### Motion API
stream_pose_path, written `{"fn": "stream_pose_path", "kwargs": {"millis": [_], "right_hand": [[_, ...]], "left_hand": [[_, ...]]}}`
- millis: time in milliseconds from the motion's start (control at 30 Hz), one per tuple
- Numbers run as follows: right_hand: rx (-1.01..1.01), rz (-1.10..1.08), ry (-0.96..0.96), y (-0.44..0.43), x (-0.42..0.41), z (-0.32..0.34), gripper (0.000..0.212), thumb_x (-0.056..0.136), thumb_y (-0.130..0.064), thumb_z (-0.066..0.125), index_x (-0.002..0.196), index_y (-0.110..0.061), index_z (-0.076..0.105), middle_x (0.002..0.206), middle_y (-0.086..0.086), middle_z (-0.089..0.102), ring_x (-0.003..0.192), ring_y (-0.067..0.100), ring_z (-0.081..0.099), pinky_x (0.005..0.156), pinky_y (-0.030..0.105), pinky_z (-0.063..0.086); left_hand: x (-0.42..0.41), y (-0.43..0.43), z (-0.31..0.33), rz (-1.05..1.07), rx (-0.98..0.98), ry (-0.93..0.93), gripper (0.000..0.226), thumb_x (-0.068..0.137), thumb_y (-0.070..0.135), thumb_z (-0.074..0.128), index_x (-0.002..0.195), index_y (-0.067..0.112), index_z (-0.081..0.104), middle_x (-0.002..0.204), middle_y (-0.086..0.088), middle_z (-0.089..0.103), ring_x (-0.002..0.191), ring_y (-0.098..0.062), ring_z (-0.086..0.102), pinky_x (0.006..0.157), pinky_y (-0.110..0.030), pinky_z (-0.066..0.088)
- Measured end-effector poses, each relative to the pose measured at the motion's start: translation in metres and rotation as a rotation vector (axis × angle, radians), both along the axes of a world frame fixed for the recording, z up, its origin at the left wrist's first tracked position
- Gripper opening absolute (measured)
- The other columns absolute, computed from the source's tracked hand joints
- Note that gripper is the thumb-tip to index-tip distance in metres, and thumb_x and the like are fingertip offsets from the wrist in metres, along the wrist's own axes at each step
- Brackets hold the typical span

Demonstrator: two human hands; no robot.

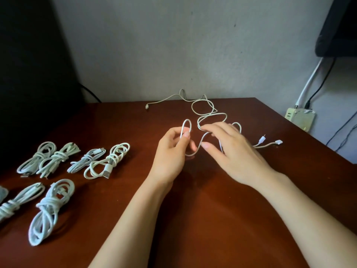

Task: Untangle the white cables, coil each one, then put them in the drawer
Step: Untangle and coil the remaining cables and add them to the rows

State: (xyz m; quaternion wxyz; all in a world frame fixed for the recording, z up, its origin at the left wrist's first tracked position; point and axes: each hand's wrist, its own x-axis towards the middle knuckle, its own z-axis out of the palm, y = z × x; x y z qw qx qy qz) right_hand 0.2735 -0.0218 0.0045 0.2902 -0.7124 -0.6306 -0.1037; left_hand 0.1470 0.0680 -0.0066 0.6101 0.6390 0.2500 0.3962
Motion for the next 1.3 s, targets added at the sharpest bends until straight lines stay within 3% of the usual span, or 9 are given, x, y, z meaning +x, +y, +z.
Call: {"fn": "stream_pose_path", "kwargs": {"millis": [233,433,700,1067,1167,1200,1233,1267,1300], "right_hand": [[0.043,0.011,-0.007,0.008,-0.009,-0.014,0.058,0.094,-0.046,0.026,0.138,-0.016,0.048,0.146,-0.002,0.042,0.134,0.01,0.025,0.11,0.017,0.012],[-0.112,-0.013,-0.125,0.006,-0.007,-0.021,0.043,0.094,-0.048,0.04,0.112,-0.016,0.063,0.13,-0.004,0.051,0.124,0.013,0.028,0.106,0.033,0.03],[-0.057,-0.004,-0.086,0.006,-0.003,-0.013,0.035,0.091,-0.039,0.058,0.062,-0.022,0.049,0.058,-0.013,0.04,0.075,0.013,0.04,0.074,0.026,0.024],[0.491,-0.157,-0.154,0.006,0.009,-0.001,0.034,0.08,-0.027,0.055,0.05,-0.014,0.046,0.051,-0.019,0.019,0.063,0.006,0.022,0.064,0.025,0.017],[0.554,-0.216,-0.142,0.004,0.013,0.0,0.034,0.081,-0.025,0.057,0.05,-0.011,0.049,0.052,-0.014,0.026,0.063,0.008,0.026,0.065,0.025,0.019],[0.565,-0.213,-0.137,0.004,0.012,0.0,0.034,0.081,-0.025,0.057,0.05,-0.011,0.05,0.052,-0.015,0.026,0.063,0.007,0.024,0.066,0.024,0.019],[0.573,-0.197,-0.137,0.004,0.012,0.0,0.035,0.081,-0.025,0.057,0.05,-0.011,0.049,0.053,-0.017,0.023,0.064,0.005,0.022,0.066,0.024,0.019],[0.58,-0.17,-0.144,0.004,0.01,0.0,0.035,0.081,-0.024,0.057,0.05,-0.01,0.049,0.053,-0.018,0.02,0.064,0.006,0.021,0.066,0.024,0.019],[0.583,-0.134,-0.157,0.005,0.008,-0.001,0.036,0.081,-0.023,0.058,0.049,-0.01,0.048,0.053,-0.019,0.019,0.064,0.006,0.02,0.066,0.024,0.02]], "left_hand": [[-0.002,-0.004,0.004,-0.093,-0.052,-0.039,0.018,0.099,0.019,0.05,0.086,0.018,0.063,0.069,0.002,0.058,0.074,-0.014,0.054,0.083,-0.039,0.05],[-0.006,-0.001,0.008,-0.079,-0.201,-0.02,0.017,0.097,0.021,0.054,0.082,0.014,0.058,0.067,0.001,0.052,0.066,-0.013,0.052,0.081,-0.041,0.053],[-0.011,0.007,0.008,-0.097,-0.405,0.059,0.022,0.095,0.034,0.056,0.082,0.017,0.054,0.065,0.002,0.056,0.064,-0.011,0.06,0.058,-0.025,0.046],[-0.008,0.013,0.003,0.117,-0.239,0.105,0.007,0.094,0.016,0.058,0.09,0.012,0.054,0.056,0.001,0.047,0.043,-0.007,0.039,0.044,-0.017,0.031],[-0.01,0.021,-0.004,0.246,-0.072,0.16,0.016,0.095,0.025,0.057,0.099,0.011,0.063,0.08,-0.013,0.061,0.068,-0.007,0.031,0.064,-0.029,0.043],[-0.011,0.021,-0.005,0.267,-0.005,0.177,0.019,0.096,0.027,0.054,0.098,0.013,0.067,0.084,-0.006,0.063,0.109,-0.022,0.047,0.069,-0.037,0.047],[-0.011,0.019,-0.005,0.272,0.052,0.167,0.023,0.098,0.026,0.05,0.092,0.017,0.069,0.087,0.0,0.062,0.068,-0.036,0.051,0.065,-0.038,0.045],[-0.012,0.017,-0.004,0.274,0.093,0.131,0.03,0.1,0.025,0.045,0.083,0.019,0.069,0.053,0.001,0.057,0.059,-0.018,0.033,0.057,-0.034,0.04],[-0.012,0.014,-0.002,0.279,0.088,0.071,0.035,0.102,0.023,0.042,0.077,0.02,0.067,0.05,0.015,0.037,0.053,-0.017,0.043,0.051,-0.029,0.035]]}}
